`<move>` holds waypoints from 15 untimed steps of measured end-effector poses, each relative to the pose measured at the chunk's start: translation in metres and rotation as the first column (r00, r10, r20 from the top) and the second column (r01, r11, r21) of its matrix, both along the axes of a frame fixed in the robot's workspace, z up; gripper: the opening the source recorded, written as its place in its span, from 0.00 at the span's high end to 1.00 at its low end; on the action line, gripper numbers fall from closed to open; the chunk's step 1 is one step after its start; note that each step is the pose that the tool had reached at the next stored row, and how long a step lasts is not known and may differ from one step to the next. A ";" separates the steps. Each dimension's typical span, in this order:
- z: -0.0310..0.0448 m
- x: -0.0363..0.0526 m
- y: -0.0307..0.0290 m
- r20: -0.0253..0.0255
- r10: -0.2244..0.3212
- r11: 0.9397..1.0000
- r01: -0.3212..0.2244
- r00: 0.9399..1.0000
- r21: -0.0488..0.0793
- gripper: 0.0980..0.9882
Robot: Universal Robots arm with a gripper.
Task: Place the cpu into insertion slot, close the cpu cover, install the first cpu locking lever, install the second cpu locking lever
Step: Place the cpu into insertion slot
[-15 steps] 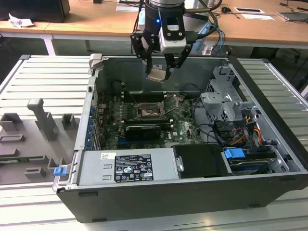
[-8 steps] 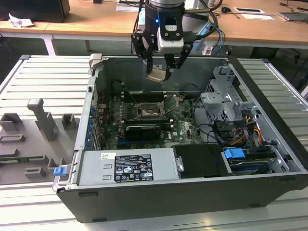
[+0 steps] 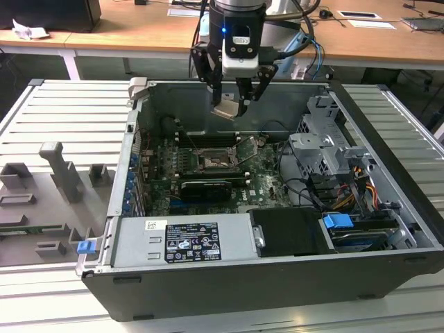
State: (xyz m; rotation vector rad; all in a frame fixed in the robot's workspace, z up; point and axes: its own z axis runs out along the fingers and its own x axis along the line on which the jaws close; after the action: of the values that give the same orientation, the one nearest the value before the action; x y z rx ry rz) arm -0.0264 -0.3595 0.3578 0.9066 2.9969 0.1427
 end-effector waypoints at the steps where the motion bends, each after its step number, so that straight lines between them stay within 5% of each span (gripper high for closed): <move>1: 0.0000 0.0000 0.0000 0.000 -0.016 1.000 0.016 1.000 0.000 0.52; 15: -0.0004 0.0000 0.0000 0.000 -0.155 0.988 0.155 0.988 0.000 0.52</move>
State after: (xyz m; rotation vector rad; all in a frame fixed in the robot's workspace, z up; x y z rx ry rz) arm -0.0264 -0.3595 0.3574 1.1345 2.9107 0.1411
